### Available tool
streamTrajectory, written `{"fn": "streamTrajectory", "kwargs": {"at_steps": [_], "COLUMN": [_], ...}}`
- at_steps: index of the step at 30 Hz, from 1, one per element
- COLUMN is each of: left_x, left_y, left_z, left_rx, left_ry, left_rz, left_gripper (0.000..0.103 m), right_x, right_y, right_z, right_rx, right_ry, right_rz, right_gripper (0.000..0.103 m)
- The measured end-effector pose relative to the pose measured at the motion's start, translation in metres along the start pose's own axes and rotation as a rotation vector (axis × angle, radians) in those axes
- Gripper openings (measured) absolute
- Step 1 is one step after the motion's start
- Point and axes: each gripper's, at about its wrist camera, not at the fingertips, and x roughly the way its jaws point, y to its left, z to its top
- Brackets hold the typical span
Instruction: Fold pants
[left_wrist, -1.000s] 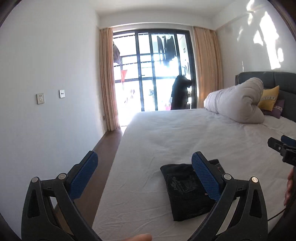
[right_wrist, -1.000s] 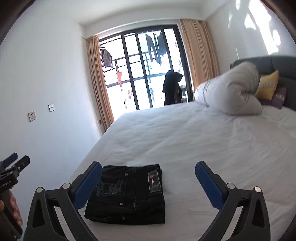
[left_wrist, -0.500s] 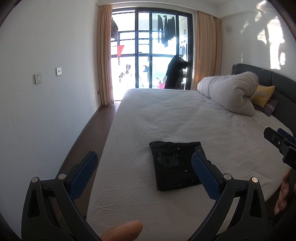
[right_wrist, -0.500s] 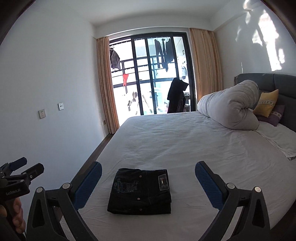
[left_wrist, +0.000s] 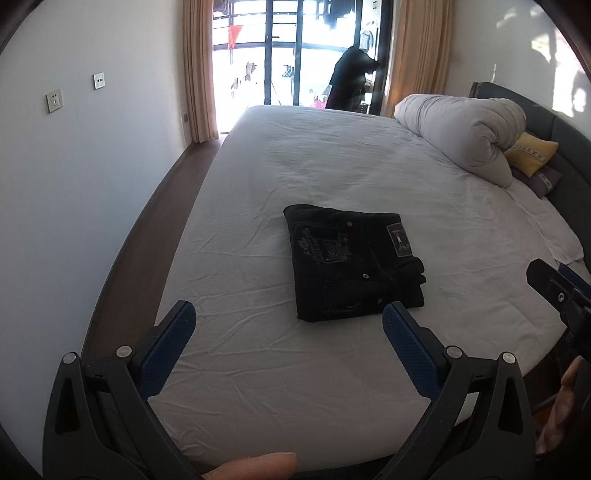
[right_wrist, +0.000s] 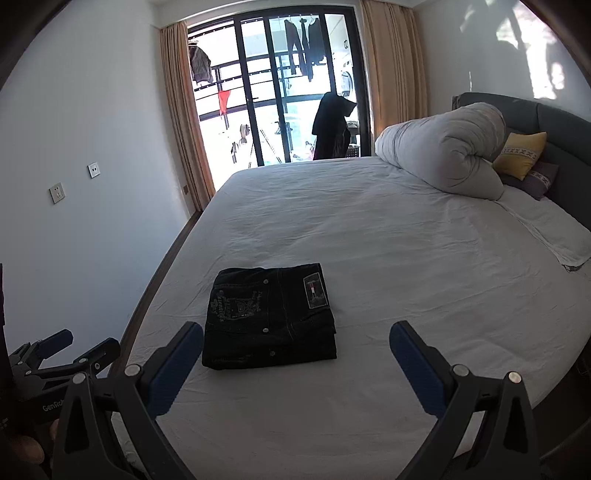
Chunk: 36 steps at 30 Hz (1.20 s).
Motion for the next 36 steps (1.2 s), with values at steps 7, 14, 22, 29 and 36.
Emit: {"fn": "streamTrajectory", "kwargs": {"at_steps": [7,14,22,29,36], "left_x": [0.024,0.037,0.047,0.052,0.058], "left_y": [0.001,0.004,0.000,-0.002,-0.004], "left_z": [-0.001,0.000,0.000,-0.001,-0.002], "left_rx": [-0.001,-0.006,-0.004,-0.003,0.000], "left_ry": [0.043,0.068,0.087,0.099,0.109], "left_rz": [-0.007,-0.009,-0.009,-0.005,-0.008], "left_gripper": [0.103,0.103,0.103,0.103,0.103], "right_x": [0.015,0.022,0.028,0.032,0.037], "right_y": [0.003,0.005,0.006,0.005,0.004], "right_z": [-0.006,-0.008,-0.011,-0.012,-0.013], "right_rx": [-0.010,-0.009,-0.013,-0.016,-0.017], "right_ry": [0.066,0.103,0.129,0.149,0.165], "right_rz": [-0.038,-0.036,-0.033,-0.032,-0.031], "right_gripper": [0.103,0.103,0.103,0.103,0.103]}}
